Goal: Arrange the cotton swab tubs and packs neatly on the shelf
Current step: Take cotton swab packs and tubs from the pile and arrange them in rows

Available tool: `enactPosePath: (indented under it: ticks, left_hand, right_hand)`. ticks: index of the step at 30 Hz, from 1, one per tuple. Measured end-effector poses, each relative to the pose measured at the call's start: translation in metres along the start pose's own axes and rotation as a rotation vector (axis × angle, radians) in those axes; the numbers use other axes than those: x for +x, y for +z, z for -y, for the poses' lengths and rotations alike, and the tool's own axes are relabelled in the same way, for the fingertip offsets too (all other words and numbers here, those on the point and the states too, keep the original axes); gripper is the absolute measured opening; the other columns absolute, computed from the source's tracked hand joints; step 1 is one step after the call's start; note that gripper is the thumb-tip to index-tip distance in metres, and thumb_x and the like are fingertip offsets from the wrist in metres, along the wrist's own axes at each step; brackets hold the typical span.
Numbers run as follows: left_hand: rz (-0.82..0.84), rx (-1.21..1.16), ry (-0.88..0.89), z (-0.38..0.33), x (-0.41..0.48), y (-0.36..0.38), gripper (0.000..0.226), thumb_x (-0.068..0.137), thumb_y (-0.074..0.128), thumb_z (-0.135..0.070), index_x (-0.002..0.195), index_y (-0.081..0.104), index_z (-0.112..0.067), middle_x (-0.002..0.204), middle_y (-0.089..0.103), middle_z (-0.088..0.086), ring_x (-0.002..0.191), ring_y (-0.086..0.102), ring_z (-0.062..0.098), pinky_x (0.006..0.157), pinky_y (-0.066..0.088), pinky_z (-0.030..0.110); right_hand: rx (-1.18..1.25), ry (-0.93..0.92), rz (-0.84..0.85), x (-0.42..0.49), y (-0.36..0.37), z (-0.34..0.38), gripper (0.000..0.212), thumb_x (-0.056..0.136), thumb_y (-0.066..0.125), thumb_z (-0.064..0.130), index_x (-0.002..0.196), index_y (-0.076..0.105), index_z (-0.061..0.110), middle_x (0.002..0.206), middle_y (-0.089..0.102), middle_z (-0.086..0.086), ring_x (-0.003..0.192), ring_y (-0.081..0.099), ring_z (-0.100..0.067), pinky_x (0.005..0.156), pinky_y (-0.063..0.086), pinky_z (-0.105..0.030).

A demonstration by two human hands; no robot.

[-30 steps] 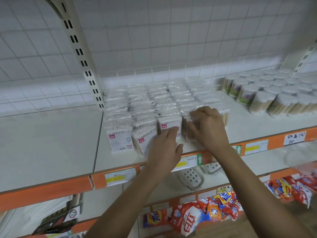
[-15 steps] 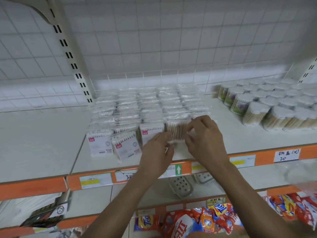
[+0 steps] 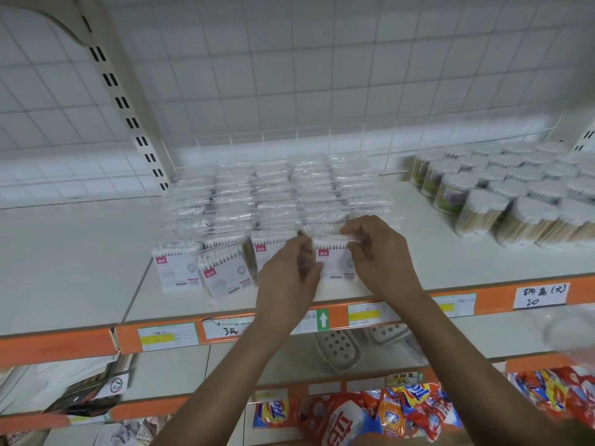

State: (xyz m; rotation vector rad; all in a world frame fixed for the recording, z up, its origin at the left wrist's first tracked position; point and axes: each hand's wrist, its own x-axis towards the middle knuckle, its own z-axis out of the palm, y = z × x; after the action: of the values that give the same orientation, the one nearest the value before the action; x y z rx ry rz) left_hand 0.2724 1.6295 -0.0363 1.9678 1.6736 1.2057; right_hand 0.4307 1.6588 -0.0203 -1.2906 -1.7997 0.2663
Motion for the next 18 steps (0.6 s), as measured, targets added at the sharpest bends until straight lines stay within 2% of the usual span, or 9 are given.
enactPosePath:
  ticks: [3,6,8,10,12,15,18]
  left_hand:
    - [-0.042,0.045,0.009,0.003,-0.001,0.004,0.037,0.085,0.069,-0.021,0.12,0.058,-0.014,0.088,0.063,-0.012,0.077,0.057,0.0,0.072,0.046,0.013]
    - [-0.07,0.088,0.014,0.004,0.0,0.005,0.029,0.084,0.069,-0.02,0.11,0.058,-0.014,0.084,0.063,-0.01,0.074,0.056,0.002,0.064,0.037,0.004]
    - [-0.087,0.115,0.025,0.004,0.0,0.006,0.025,0.083,0.07,-0.018,0.104,0.058,-0.013,0.081,0.06,-0.01,0.071,0.054,0.004,0.061,0.039,0.008]
    - [-0.101,0.139,0.037,0.004,0.0,0.008,0.02,0.083,0.07,-0.016,0.097,0.056,-0.013,0.079,0.059,-0.006,0.067,0.054,0.007,0.059,0.046,0.021]
    - [-0.12,0.173,0.073,0.004,0.0,0.01,0.018,0.082,0.07,-0.012,0.089,0.054,-0.013,0.073,0.055,-0.006,0.061,0.051,0.01,0.052,0.046,0.028]
    - [-0.148,0.203,0.154,0.005,-0.003,0.015,0.018,0.078,0.072,-0.006,0.085,0.056,-0.012,0.075,0.054,-0.004,0.054,0.049,0.012,0.044,0.041,0.025]
    - [-0.164,0.167,0.218,0.001,-0.003,0.02,0.018,0.076,0.072,-0.006,0.089,0.062,-0.012,0.08,0.06,0.0,0.059,0.058,0.013,0.047,0.05,0.028]
  right_hand:
    - [-0.106,-0.096,-0.061,-0.001,0.007,-0.003,0.03,0.067,0.061,-0.016,0.085,0.067,0.007,0.086,0.067,-0.006,0.083,0.057,-0.026,0.074,0.031,-0.011]
    - [-0.105,-0.106,-0.09,0.0,0.01,-0.002,0.028,0.065,0.062,-0.015,0.08,0.066,0.008,0.083,0.067,-0.005,0.08,0.056,-0.025,0.072,0.029,-0.012]
    - [-0.1,-0.106,-0.1,0.0,0.012,-0.003,0.026,0.066,0.062,-0.015,0.079,0.066,0.008,0.081,0.066,-0.004,0.079,0.055,-0.023,0.071,0.028,-0.011]
    - [-0.102,-0.104,-0.097,0.002,0.014,-0.006,0.026,0.066,0.063,-0.014,0.079,0.066,0.008,0.08,0.065,-0.004,0.079,0.055,-0.024,0.071,0.027,-0.01]
    - [-0.11,-0.121,-0.084,0.002,0.013,-0.007,0.025,0.068,0.062,-0.009,0.086,0.067,0.008,0.087,0.065,-0.007,0.083,0.057,-0.027,0.074,0.03,-0.012]
    - [-0.15,-0.13,-0.139,0.002,0.004,-0.009,0.027,0.076,0.058,0.003,0.101,0.068,0.007,0.105,0.059,-0.013,0.097,0.057,-0.029,0.084,0.039,-0.021]
    - [-0.198,-0.064,-0.186,0.001,-0.007,-0.009,0.037,0.079,0.05,0.006,0.114,0.063,0.006,0.116,0.057,-0.013,0.094,0.061,-0.029,0.078,0.044,-0.025]
